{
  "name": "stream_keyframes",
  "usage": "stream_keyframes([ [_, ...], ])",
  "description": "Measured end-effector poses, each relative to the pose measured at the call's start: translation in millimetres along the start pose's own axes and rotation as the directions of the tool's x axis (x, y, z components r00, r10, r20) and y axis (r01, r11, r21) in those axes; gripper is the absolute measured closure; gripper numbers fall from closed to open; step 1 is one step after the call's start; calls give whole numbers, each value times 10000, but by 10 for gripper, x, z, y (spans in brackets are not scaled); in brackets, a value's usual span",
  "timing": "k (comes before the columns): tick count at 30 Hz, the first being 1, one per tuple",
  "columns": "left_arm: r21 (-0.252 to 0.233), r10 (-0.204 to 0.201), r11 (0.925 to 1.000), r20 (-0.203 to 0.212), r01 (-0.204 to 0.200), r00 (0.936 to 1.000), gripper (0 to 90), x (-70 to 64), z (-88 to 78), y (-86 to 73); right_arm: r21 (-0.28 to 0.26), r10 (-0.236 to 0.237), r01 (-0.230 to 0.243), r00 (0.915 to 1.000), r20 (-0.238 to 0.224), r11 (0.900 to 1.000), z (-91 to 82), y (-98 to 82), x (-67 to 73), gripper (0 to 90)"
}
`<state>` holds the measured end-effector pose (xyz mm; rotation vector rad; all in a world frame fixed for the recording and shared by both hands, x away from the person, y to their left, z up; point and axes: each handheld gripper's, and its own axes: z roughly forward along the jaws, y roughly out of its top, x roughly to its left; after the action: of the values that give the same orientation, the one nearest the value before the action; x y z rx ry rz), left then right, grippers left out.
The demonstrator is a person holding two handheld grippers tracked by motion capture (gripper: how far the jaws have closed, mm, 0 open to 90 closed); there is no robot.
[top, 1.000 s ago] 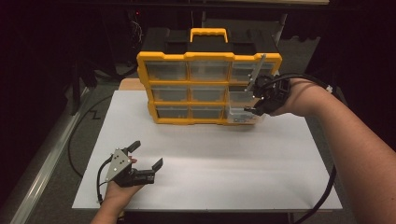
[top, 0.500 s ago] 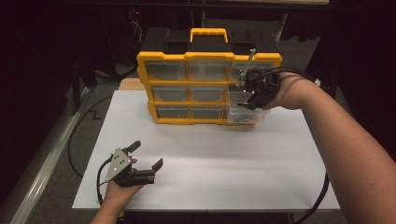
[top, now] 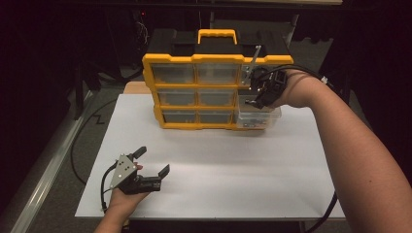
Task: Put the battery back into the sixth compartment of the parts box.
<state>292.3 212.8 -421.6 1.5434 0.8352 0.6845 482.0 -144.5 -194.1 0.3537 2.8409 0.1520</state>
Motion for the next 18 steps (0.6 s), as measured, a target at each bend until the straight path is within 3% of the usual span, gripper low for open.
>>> stream_keyframes([
  [2,-5,3,10000,-9,-3,10000,7,1,-3,1,176,115,-114,9999,-44,9998,25,-5,-12,790],
  [12,-9,-3,10000,8,3,10000,8,0,0,0,44,144,-143,9997,-186,9999,92,-40,-24,789],
  [18,4,-4,10000,14,4,10000,8,0,3,-1,-53,200,-201,9996,-191,9998,49,-48,-43,788],
])
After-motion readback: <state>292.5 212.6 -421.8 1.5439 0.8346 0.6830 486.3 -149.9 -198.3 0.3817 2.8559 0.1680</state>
